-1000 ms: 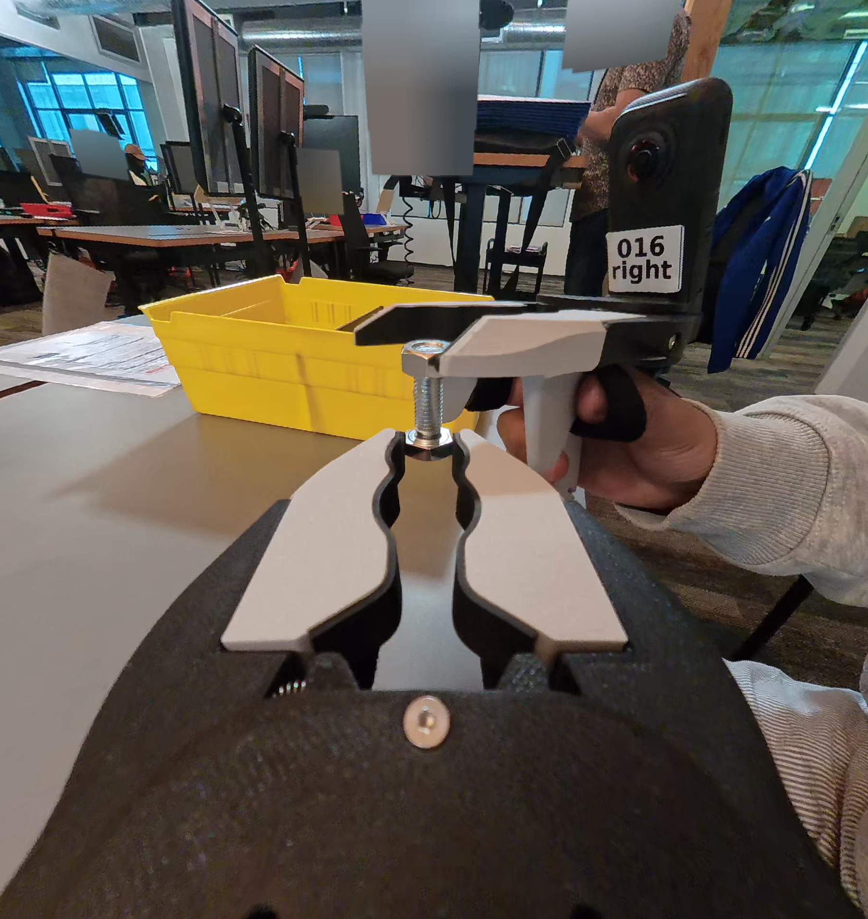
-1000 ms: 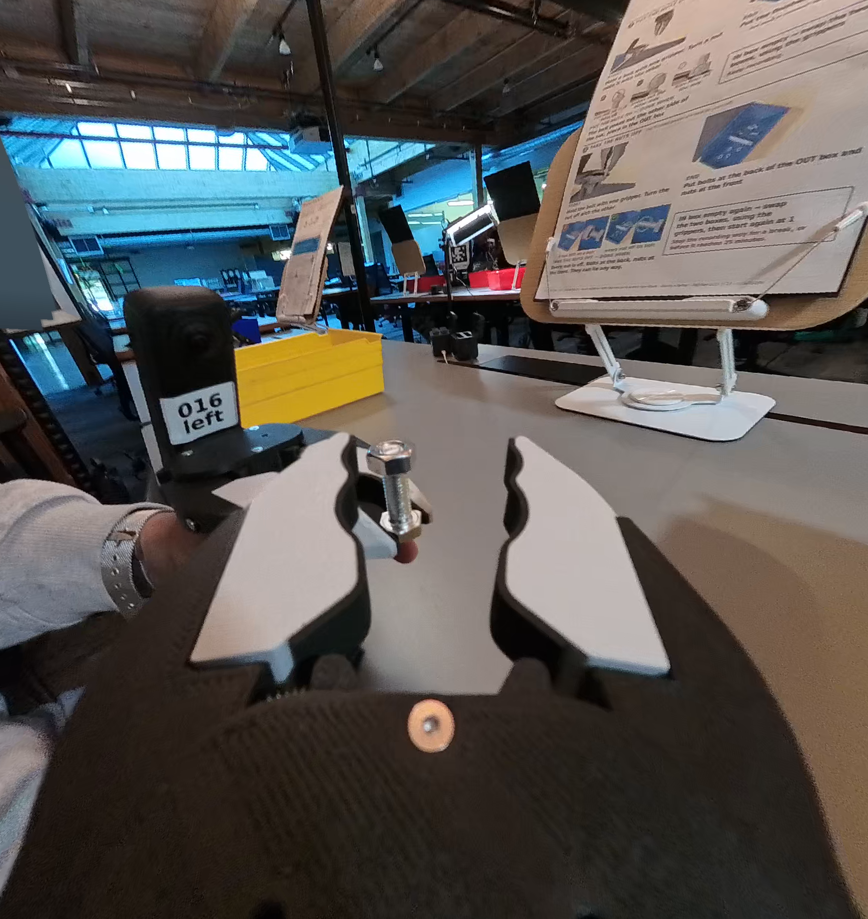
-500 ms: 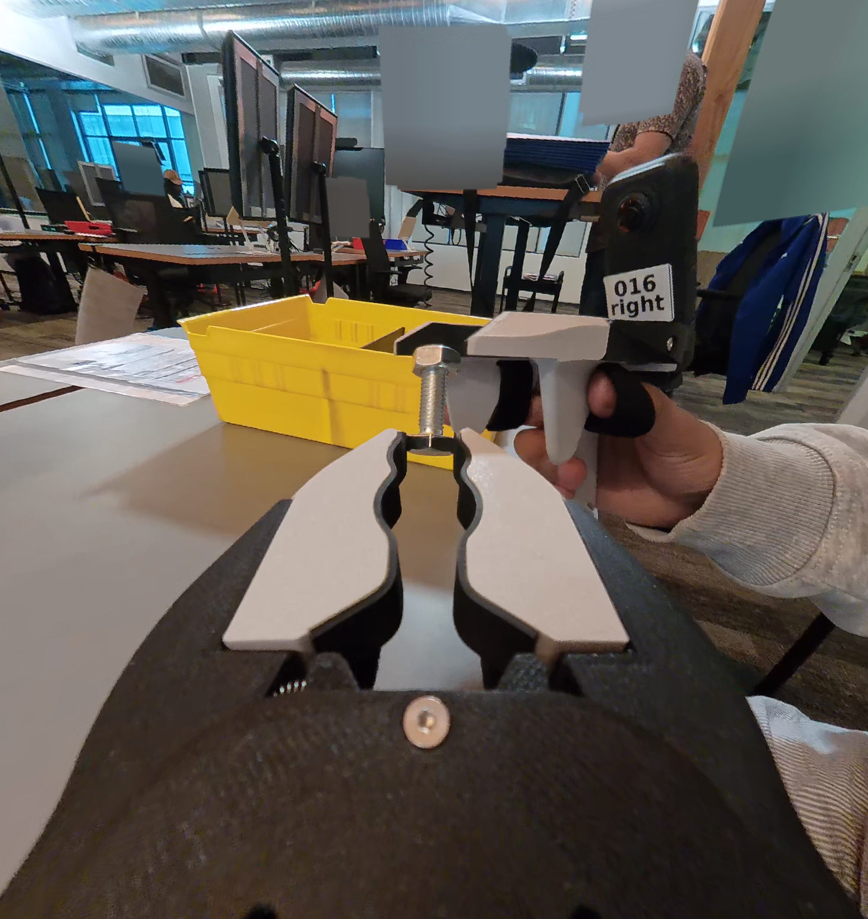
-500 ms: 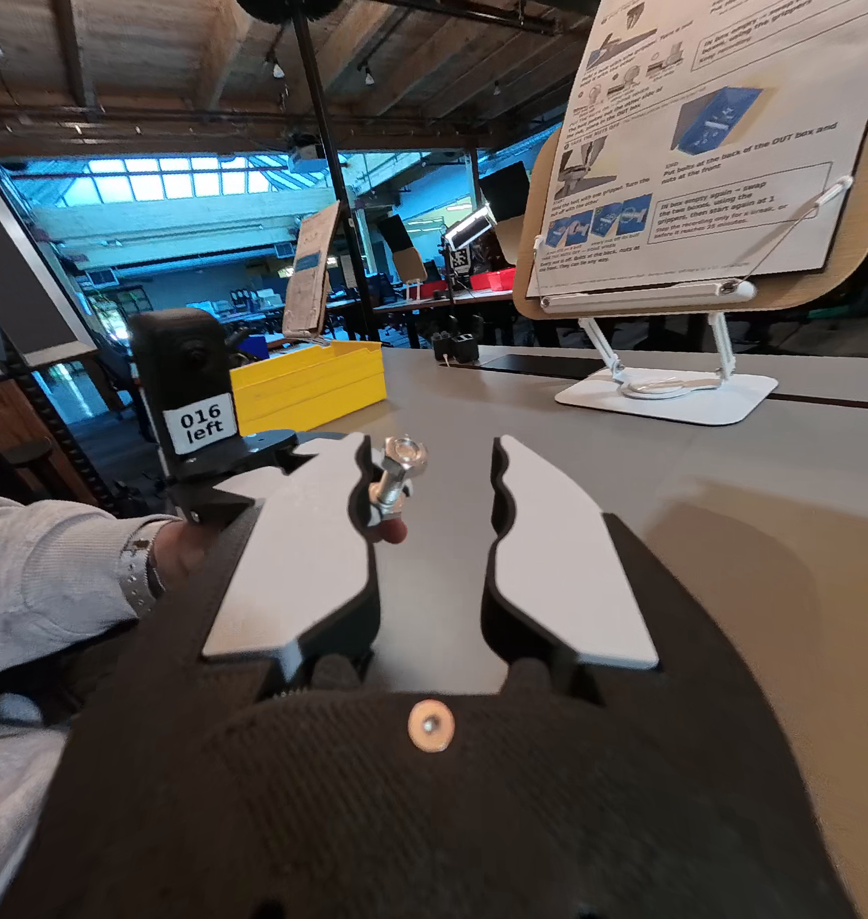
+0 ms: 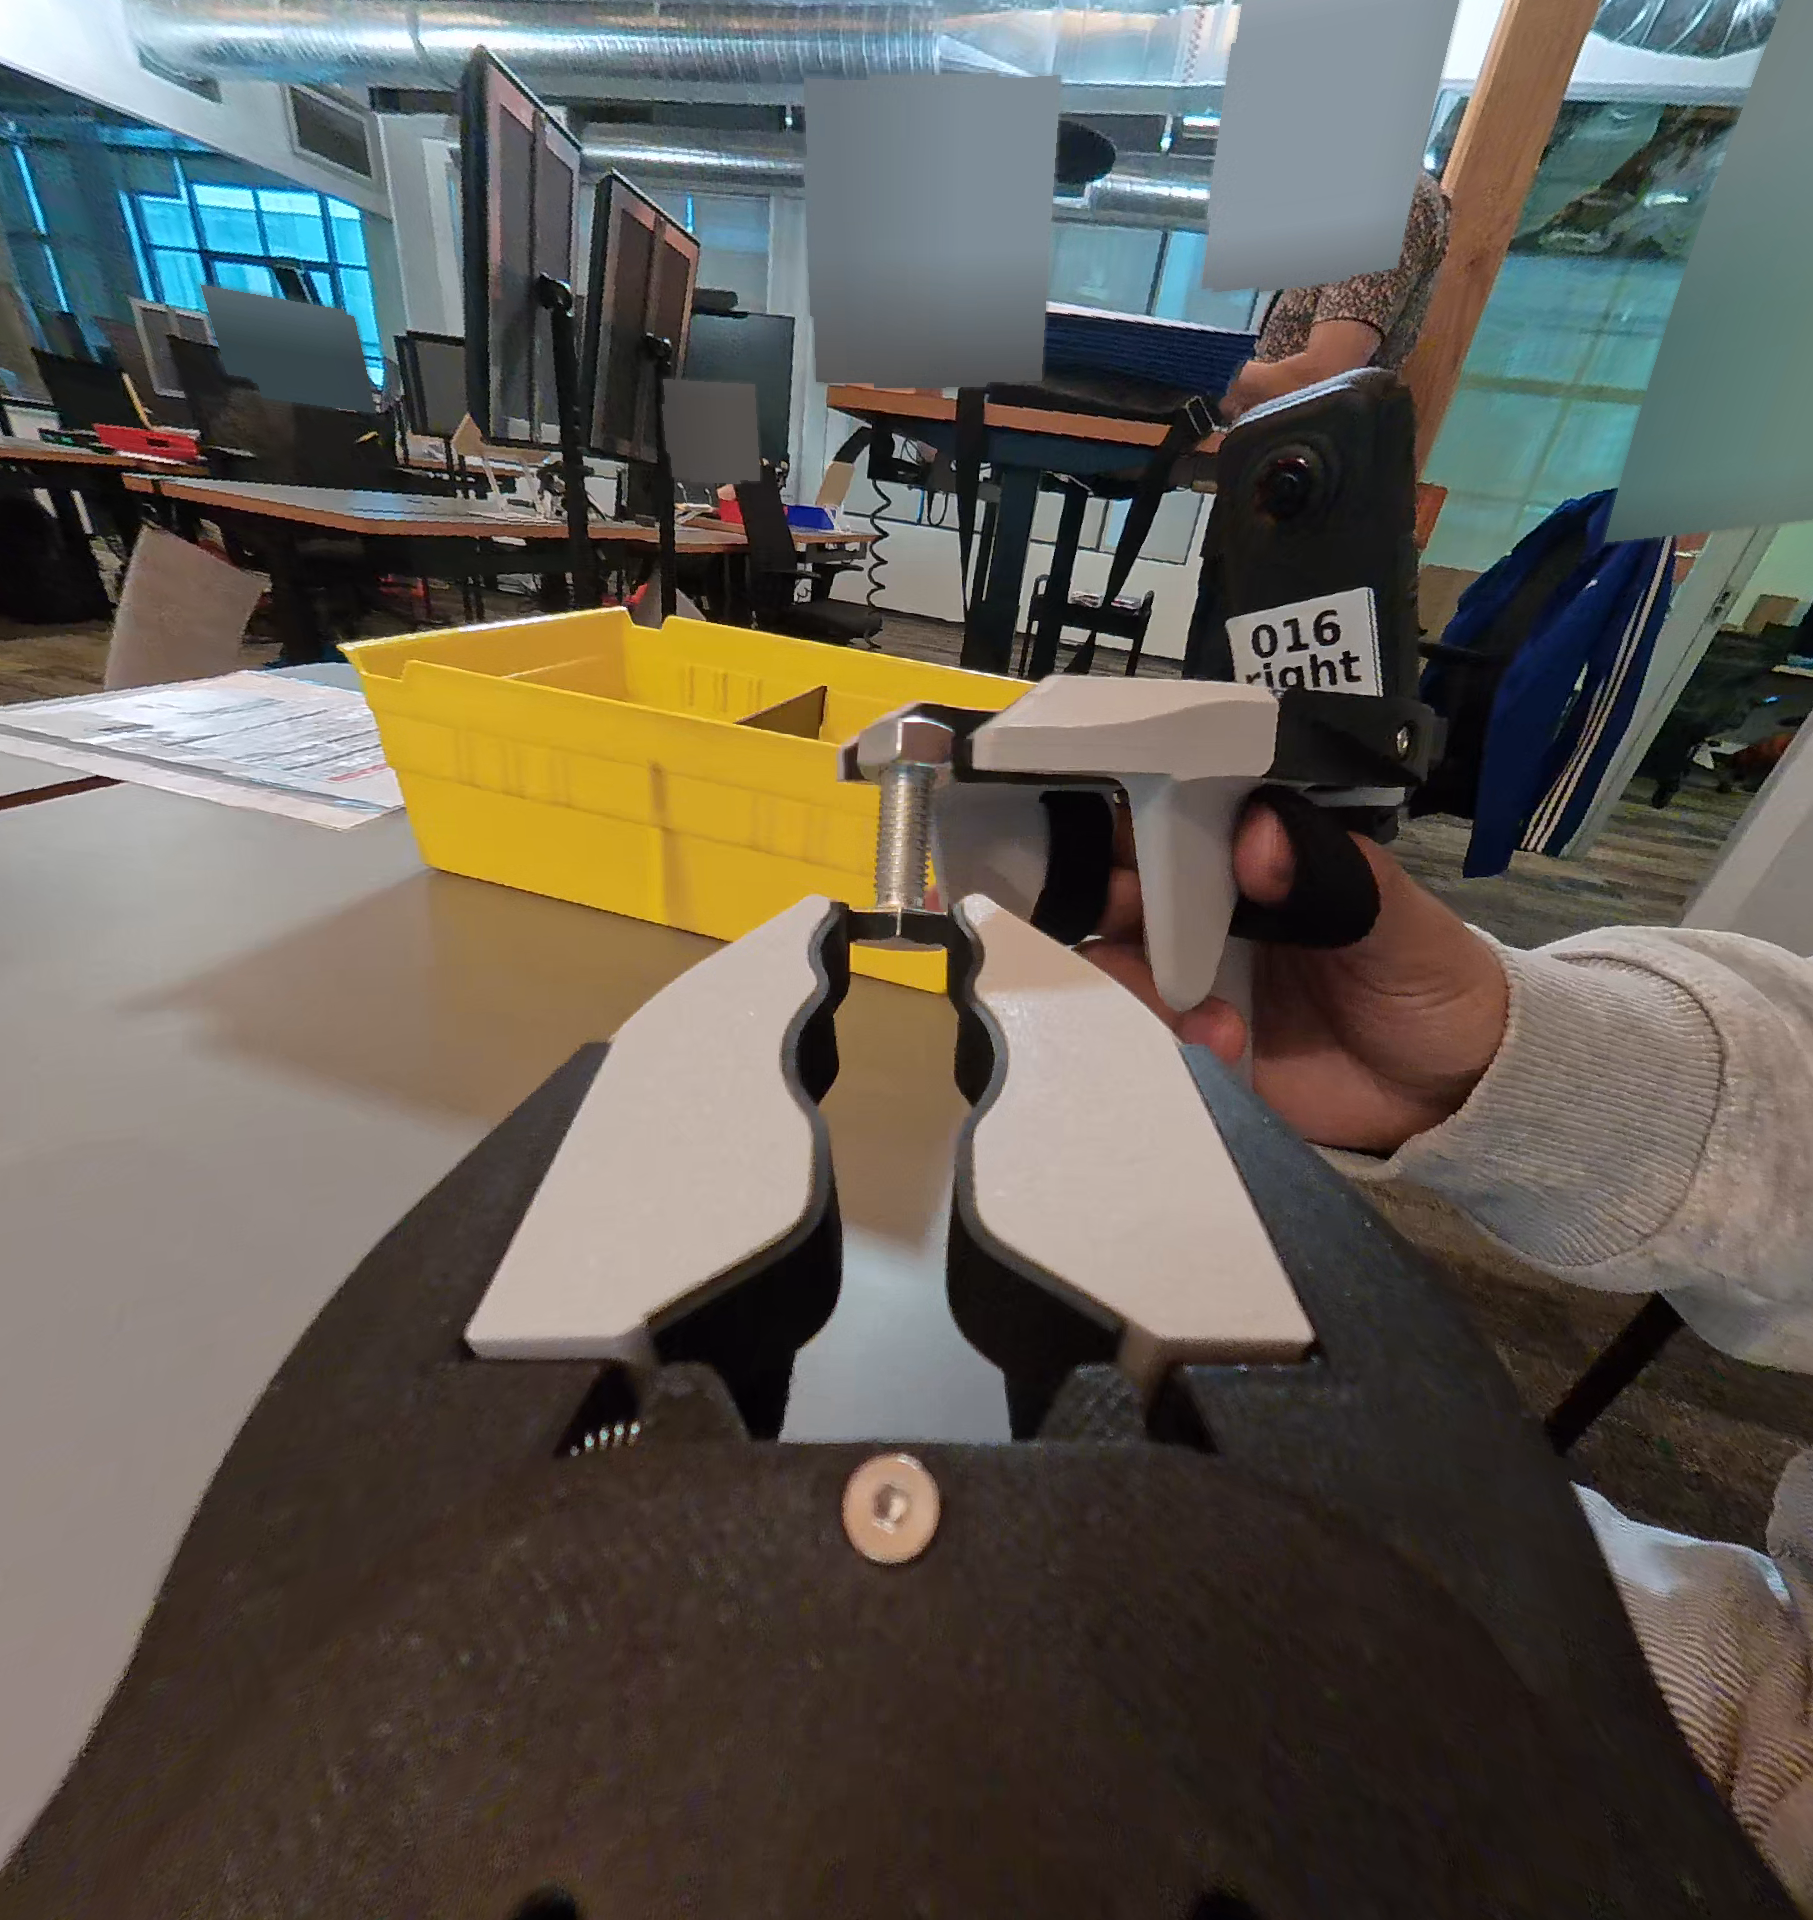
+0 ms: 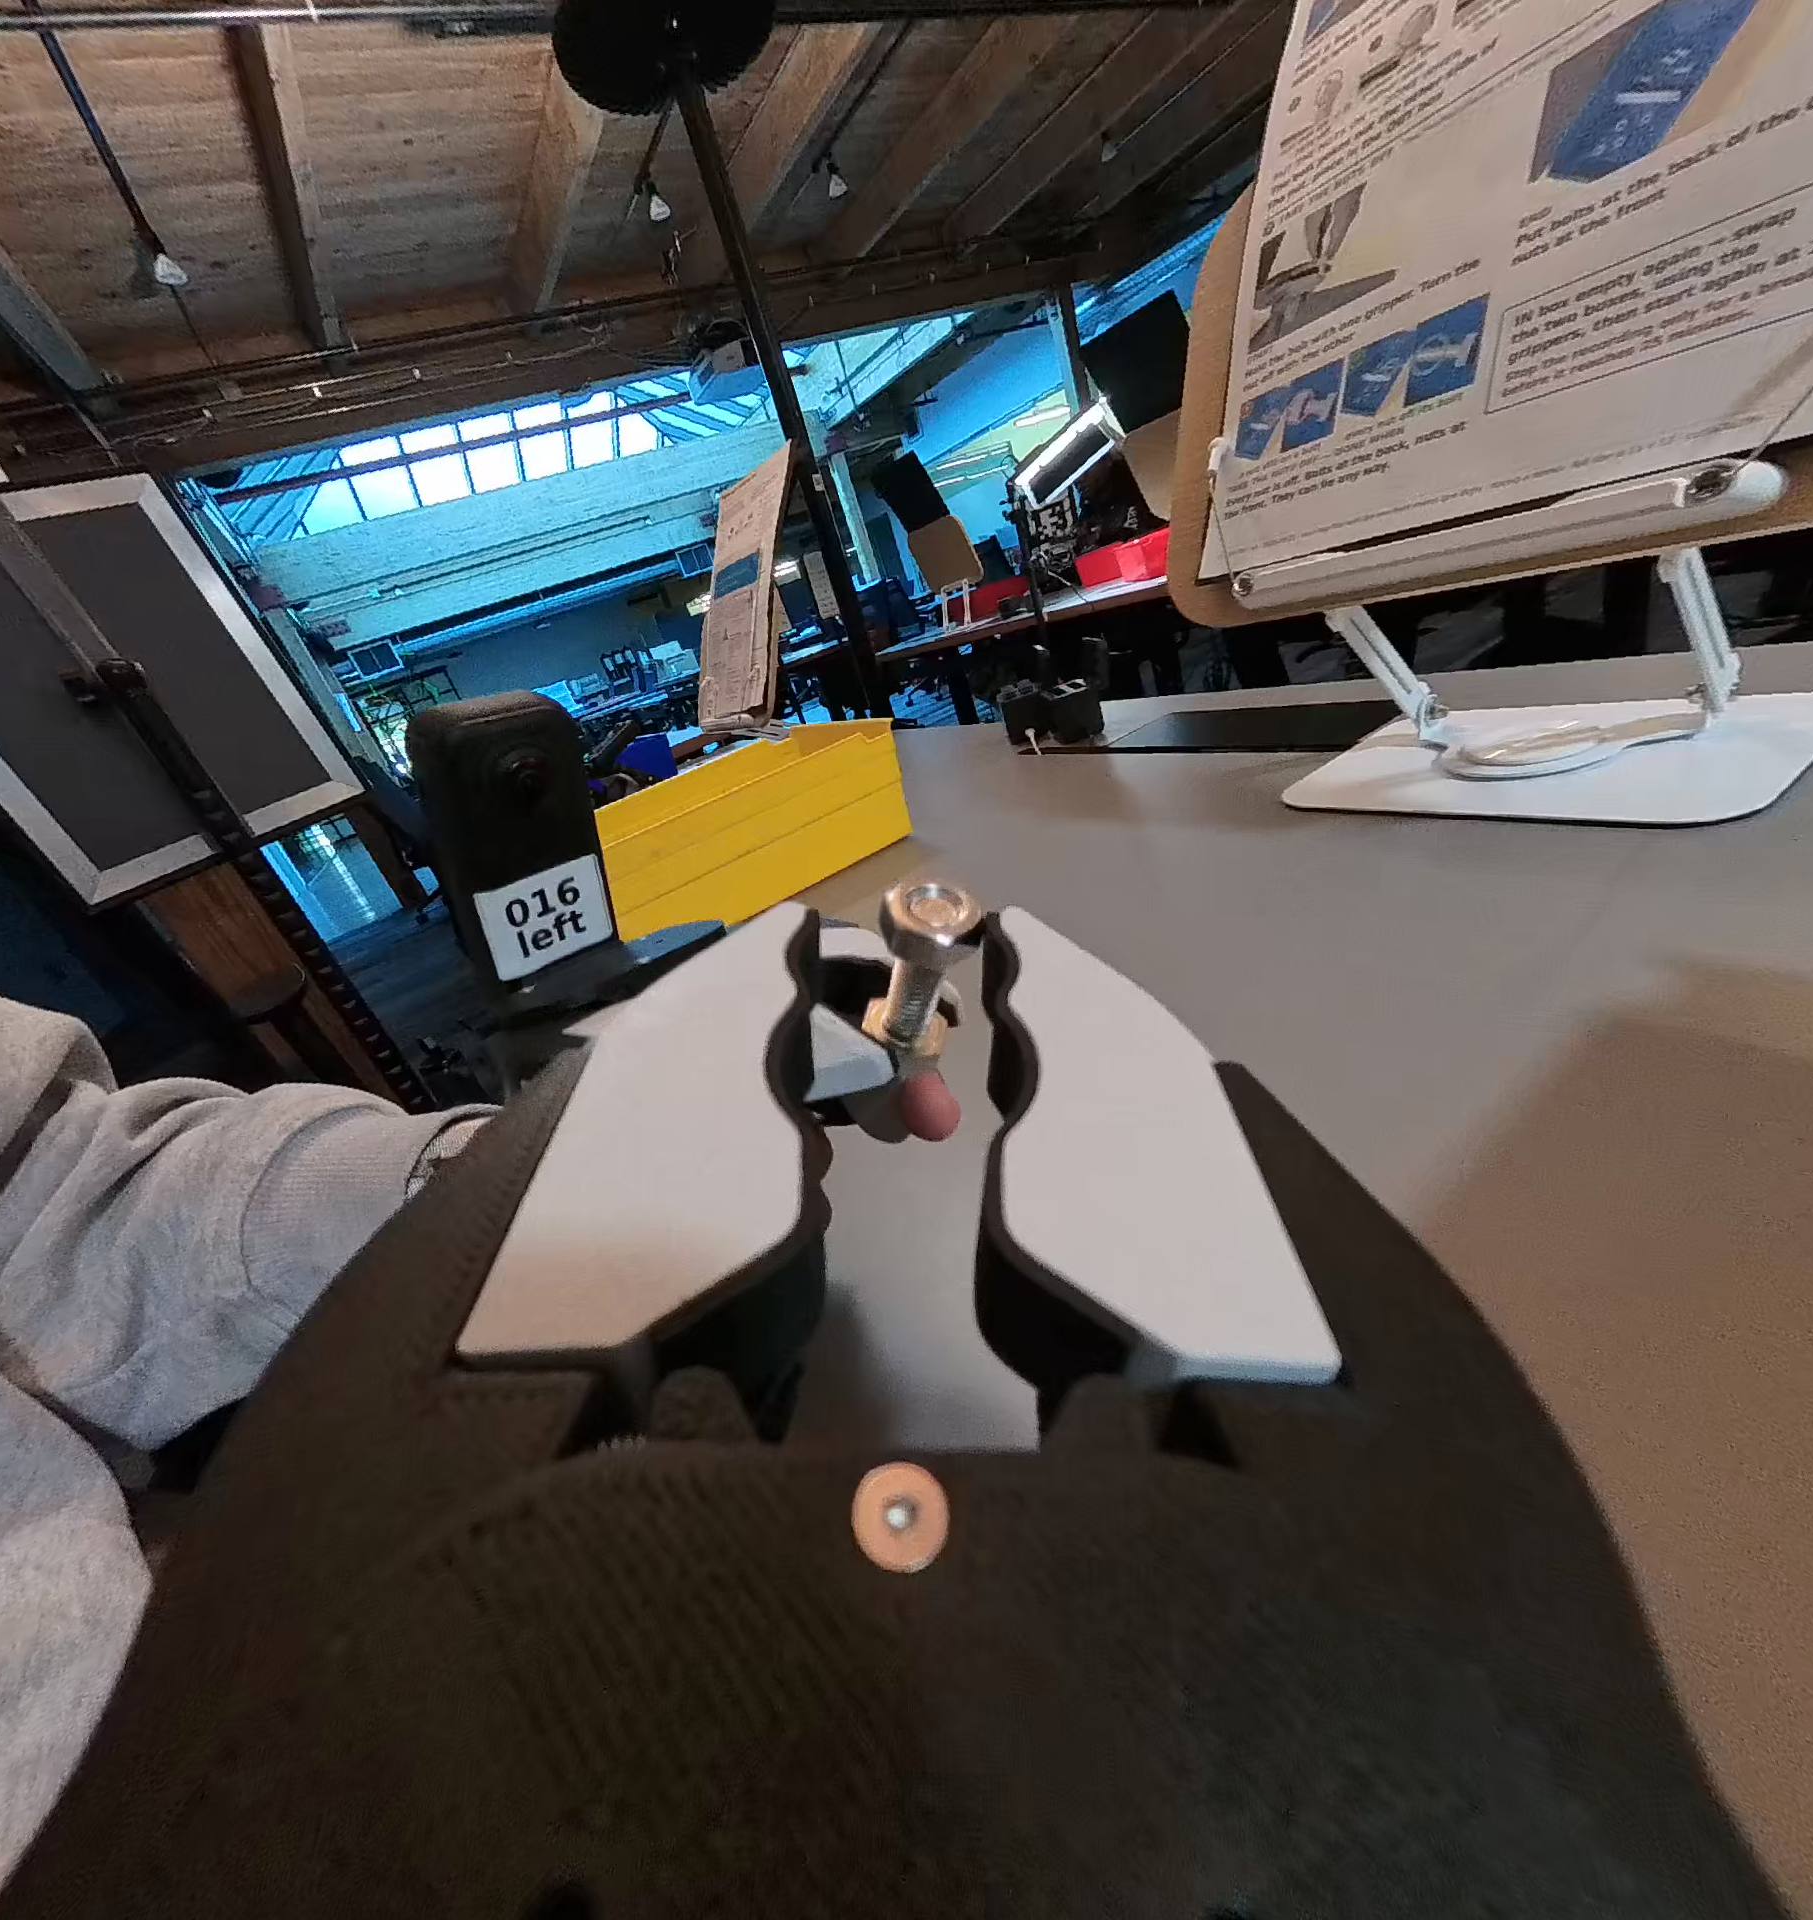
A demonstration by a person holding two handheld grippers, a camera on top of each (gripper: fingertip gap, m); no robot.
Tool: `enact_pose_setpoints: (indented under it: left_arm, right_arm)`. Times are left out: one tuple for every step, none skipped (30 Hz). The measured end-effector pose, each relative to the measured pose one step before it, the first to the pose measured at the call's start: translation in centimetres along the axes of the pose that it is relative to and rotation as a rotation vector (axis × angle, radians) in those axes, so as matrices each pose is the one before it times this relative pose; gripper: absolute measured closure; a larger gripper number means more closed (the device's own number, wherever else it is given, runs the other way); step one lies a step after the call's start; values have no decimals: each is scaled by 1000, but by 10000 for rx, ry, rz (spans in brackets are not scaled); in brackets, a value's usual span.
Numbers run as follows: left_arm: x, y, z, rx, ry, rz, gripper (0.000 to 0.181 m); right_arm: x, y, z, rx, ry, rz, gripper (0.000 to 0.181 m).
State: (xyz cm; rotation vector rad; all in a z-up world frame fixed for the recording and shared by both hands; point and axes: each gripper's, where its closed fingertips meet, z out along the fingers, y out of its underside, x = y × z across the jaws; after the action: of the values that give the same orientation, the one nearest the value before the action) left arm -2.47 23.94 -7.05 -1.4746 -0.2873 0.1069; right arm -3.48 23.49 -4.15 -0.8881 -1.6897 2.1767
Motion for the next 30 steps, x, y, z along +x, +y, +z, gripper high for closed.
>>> enact_pose_setpoints:
  left_arm:
    - [162,101,62,-48,60,14,163]
    - [119,107,62,-44,33,36,163]
    - [75,57,45,-17,5,35,163]
    - [71,54,25,-21,25,0,163]
    - [59,15,24,-11,37,-20,163]
    - [78,32,9,-17,52,-25,163]
    - [96,69,27,-42,53,-22,163]
    - [106,131,58,-77,50,-11,163]
    - [128,162,79,-74,46,8,163]
    - [113,123,70,-50,21,34,163]
    - [77,81,64,-26,-11,48,163]
    - [62,71,44,-22,-3,35,163]
    - [-10,1,-4,1,-15,16,163]
    - [-37,-45,-24,17,-13,6,163]
    - [-38,-52,-29,6,-9,4,163]
    - [-57,-56,-22,17,-20,8,163]
    - [-37,-73,-24,40,-31,10,163]
    - [-10,-73,-12,40,-12,-5,163]
    - [11,-107,-17,46,19,-34,163]
    - [24,-95,-20,35,40,-42,163]
    - [-52,-69,-40,23,-5,-22,163]
    - [-130,-66,-59,27,-58,-2,163]
    - [-175,-48,-57,33,-68,-19,163]
    - [-165,-53,-50,34,-62,-50,163]
    - [-142,-70,-53,38,-43,-64,163]
    - [-91,-81,-37,42,-25,-54,163]
    - [-43,-62,-37,32,-14,-28,163]
    - [-34,-32,-18,15,-17,8,163]
    - [-22,-19,-9,8,-17,26,163]
    - [1,-12,0,3,-2,10,163]
  right_arm:
    - [-30,-15,7,20,-14,9,152]
    - [-35,-16,10,4,-26,9,152]
    - [-49,7,15,-1,-28,3,152]
    - [-34,0,15,2,-9,-17,152]
    - [-19,0,11,0,5,-47,153]
    - [-37,2,11,-6,-2,-57,154]
    - [-42,-22,2,-3,-2,-63,154]
    - [-39,-13,10,-5,5,-79,156]
    - [-55,14,13,-13,0,-87,157]
    - [-68,34,40,-25,-6,-81,159]
    - [-89,47,41,-34,-17,-79,162]
    - [-127,55,61,-42,-36,-87,163]
    - [-115,61,52,-47,-25,-95,163]
    - [-69,41,44,-41,6,-110,163]
    - [-33,0,4,-22,17,-105,163]
    - [-16,-23,-17,-4,6,-63,163]
    - [29,-33,-42,7,-4,-4,163]
    - [55,-44,-40,28,-7,39,163]
    - [45,-55,-45,42,-7,53,163]
    - [107,-31,-20,22,49,45,163]
    - [226,-9,3,11,162,1,158]
    - [226,-29,15,38,195,-91,151]
    - [140,-61,21,51,156,-149,145]
    - [27,-38,11,21,90,-145,142]
    - [-72,19,27,-32,12,-101,142]
    - [-102,57,40,-52,-23,-45,143]
    - [-85,67,33,-38,-32,-8,143]
    - [-112,52,40,-24,-58,25,145]
    - [-125,60,31,-29,-81,62,147]
    - [-107,48,16,-40,-72,76,150]
